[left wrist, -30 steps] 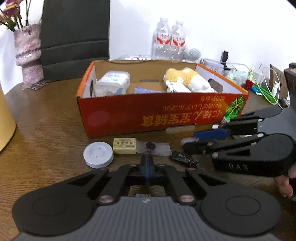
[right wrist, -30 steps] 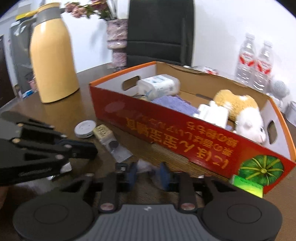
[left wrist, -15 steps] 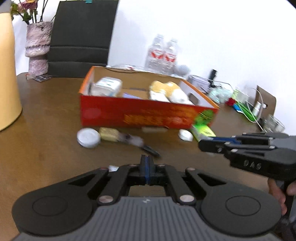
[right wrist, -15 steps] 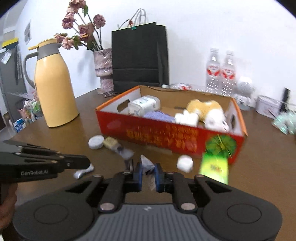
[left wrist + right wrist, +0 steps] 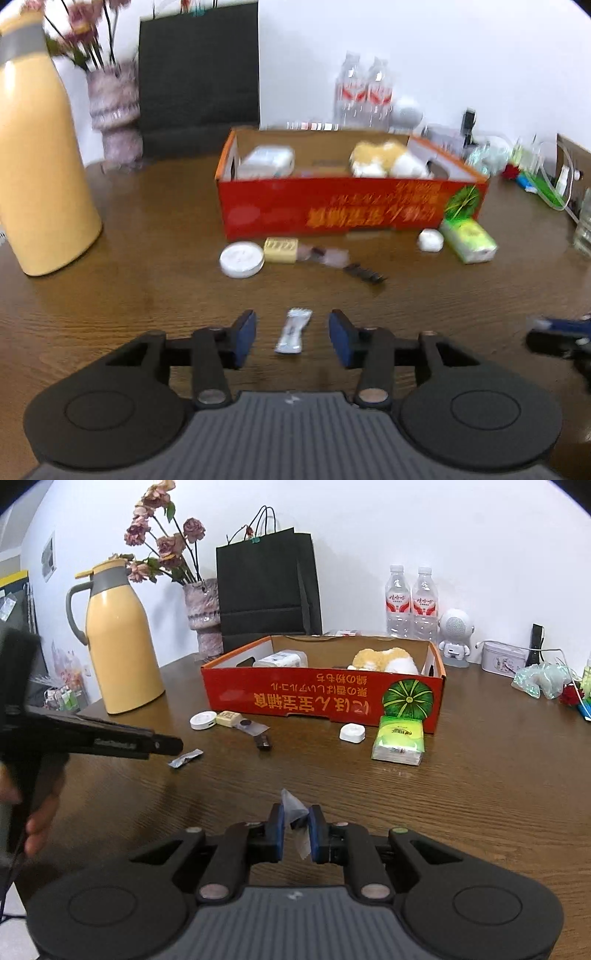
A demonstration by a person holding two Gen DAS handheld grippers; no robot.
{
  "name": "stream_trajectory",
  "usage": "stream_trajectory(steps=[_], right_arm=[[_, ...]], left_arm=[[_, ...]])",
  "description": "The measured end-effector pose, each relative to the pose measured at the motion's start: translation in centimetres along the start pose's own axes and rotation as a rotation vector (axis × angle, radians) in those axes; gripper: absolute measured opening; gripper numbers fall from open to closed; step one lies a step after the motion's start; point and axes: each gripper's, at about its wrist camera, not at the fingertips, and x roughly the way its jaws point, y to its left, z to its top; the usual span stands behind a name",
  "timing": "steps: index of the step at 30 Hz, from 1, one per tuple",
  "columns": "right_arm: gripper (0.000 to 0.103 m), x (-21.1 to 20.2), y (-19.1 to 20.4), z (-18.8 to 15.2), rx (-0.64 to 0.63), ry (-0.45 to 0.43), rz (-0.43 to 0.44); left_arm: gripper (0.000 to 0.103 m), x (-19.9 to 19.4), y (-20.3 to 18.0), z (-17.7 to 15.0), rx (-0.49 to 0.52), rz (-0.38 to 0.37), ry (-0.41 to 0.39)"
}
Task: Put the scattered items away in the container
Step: 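Lift both held wrappers and carry them over the cardboard box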
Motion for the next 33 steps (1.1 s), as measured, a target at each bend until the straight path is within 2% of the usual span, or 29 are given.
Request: stream_trajectory(steps=[1,3,5,11,14,17,20,24,28,31,33], right_arm=[[0.013,0.1,0.0,0.0,0.006,-0.001,0.001],[0.013,0.2,-0.1,0.1,0.009,-0.002,0.001],[0.013,0.4,-0.1,0.2,0.003,-0.001,0.0],[0.013,0.8,0.1,0.8,0.0,-0.005,-0.004],[0.013,0.4,0.6,1.0,-0.008,-0.024,-0.002],[0.013,-0.1,1.4,0.6,-0.026,-0.054,-0.012],[0.013,-0.2,2.7,-0.3,-0.047,-0.043,-0.016],[0.013,-0.8,3.9,-1.2,-0.061,-0.036,0.001],[0.013,-1.1,3.7,0.3,-0.039,-0.069,-0.005],[0.013,-1.3,2.4,4.6,-0.051,-0.138,-0.034],[0.013,-1.5,1.1,8.4,-0.057,-0.197,-0.085]], left_arm=[[0.045,0.7,0.3,0.1,-0.007,-0.001,0.019],[0.033,1.8,0.7,0.2,-0.03,0.0,0.049],[0.012,2.0,0.5,0.1,-0.024,0.005,0.047],[0.01,0.7,-0.3,-1.0,-0.056,0.019,0.022],[0.01,-1.9,-2.1,-2.0,-0.074,0.054,-0.028],[0.01,-4.8,-4.4,-3.7,-0.091,0.007,-0.082],[0.01,-6.3,-6.7,-4.9,-0.045,0.004,-0.118],[0.01,-7.2,-7.5,-5.1,-0.036,-0.008,-0.131],[0.01,-7.3,-6.3,-2.3,-0.051,-0.061,-0.177],[0.01,-6.3,-4.0,3.1,-0.089,-0.168,-0.201],[0.01,-4.7,-2.9,7.0,-0.106,-0.209,-0.169]])
